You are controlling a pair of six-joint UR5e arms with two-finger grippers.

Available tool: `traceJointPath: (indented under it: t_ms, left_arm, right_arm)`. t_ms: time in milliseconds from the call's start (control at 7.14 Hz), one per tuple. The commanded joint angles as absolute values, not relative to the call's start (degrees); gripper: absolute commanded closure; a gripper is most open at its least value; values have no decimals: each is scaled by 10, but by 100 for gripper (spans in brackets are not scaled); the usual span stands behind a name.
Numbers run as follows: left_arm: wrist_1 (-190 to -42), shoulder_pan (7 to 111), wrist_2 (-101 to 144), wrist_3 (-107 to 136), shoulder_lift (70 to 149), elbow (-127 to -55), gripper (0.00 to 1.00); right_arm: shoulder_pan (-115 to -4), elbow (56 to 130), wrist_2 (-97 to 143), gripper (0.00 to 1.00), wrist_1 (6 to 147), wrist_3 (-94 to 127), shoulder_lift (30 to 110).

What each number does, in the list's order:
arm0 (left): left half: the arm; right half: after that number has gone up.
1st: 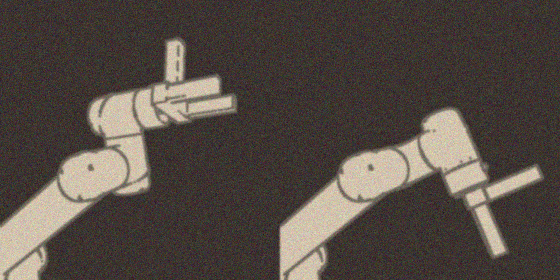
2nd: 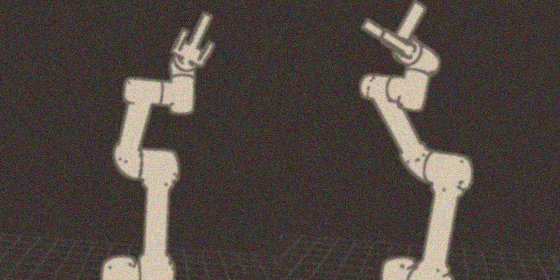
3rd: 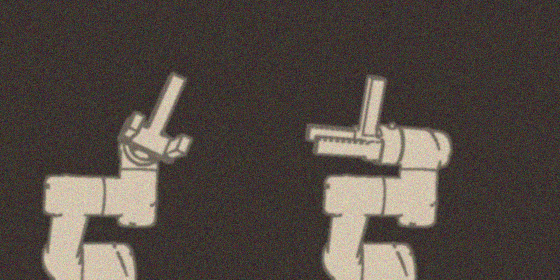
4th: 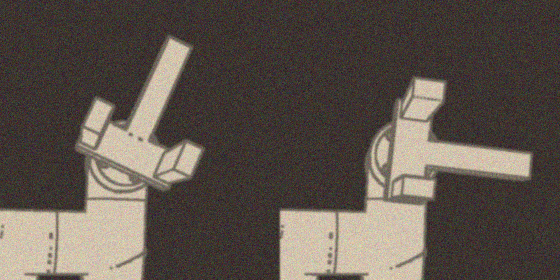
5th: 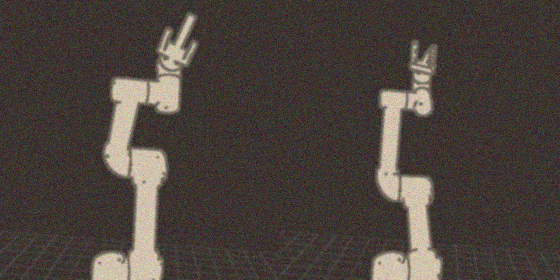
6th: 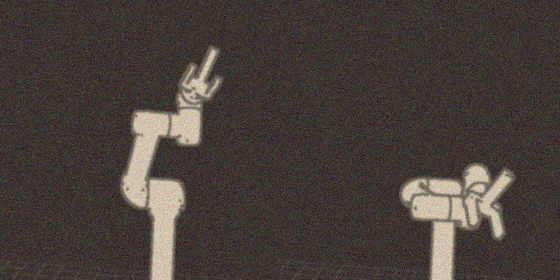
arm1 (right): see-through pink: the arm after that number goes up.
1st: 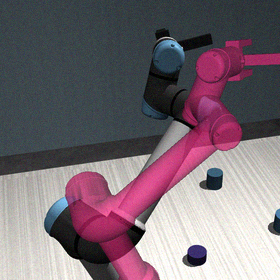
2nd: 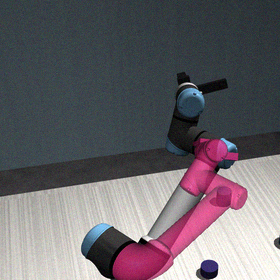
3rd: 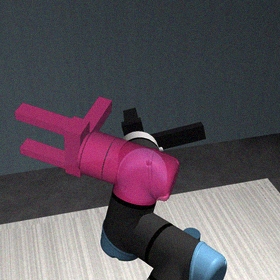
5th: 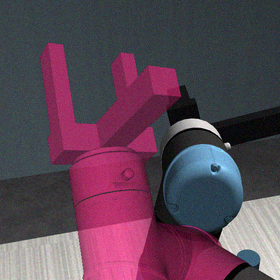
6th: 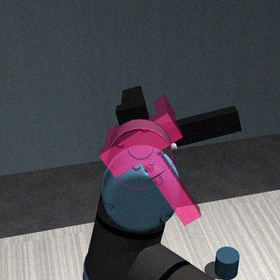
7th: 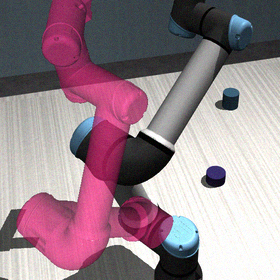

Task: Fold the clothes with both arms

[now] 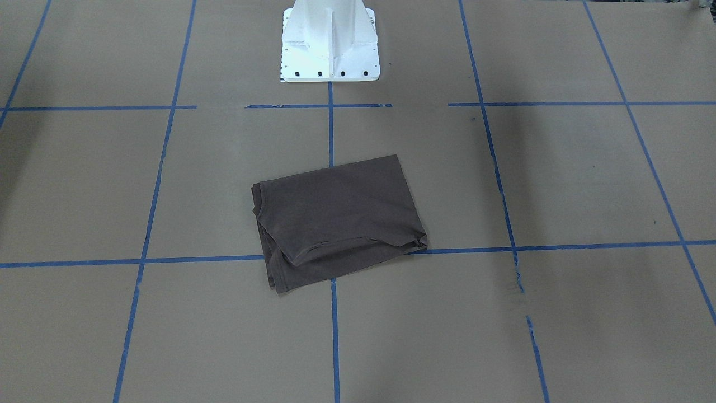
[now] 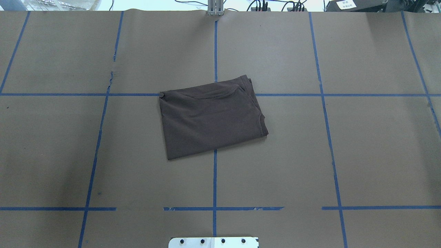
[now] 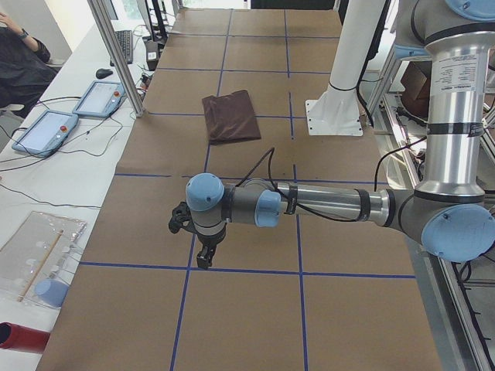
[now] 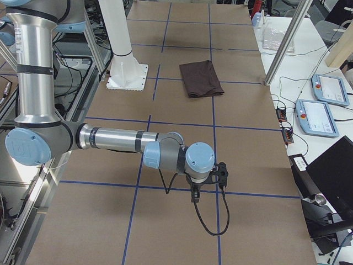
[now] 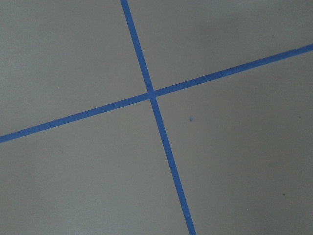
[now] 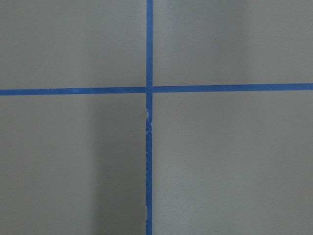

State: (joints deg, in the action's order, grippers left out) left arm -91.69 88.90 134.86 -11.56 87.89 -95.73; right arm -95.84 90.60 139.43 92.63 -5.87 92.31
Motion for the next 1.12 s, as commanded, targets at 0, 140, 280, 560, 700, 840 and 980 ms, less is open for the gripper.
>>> traceJointPath:
  t_ms: [0,140,280,560,700,840,980]
  left_arm:
    - [-916,890,1346,-113,878,-958,0]
    - [-916,891,1346,-112,878,-958,0]
    - [-916,891,1347,-93,878,-958,0]
    - [-916,891,1347,31,878,-961,0]
    - [-917,891,1346,32,878,-960,0]
    - [-917,891,1347,32,878,-960,0]
    - [-917,891,1347,32,878,-960,0]
  right_arm:
    - [-958,909,1355,0,925,-44,924]
    - [-957,908,1354,0,925,-22,923]
    - [-957,909,1355,0,925,-19,923]
    - [-957,910,1357,0,924,-22,923]
    - [-957,913,1359,0,925,-22,923]
    - [-958,913,1361,0,925,-23,924]
    - [-957,918,1361,0,925,-23,923]
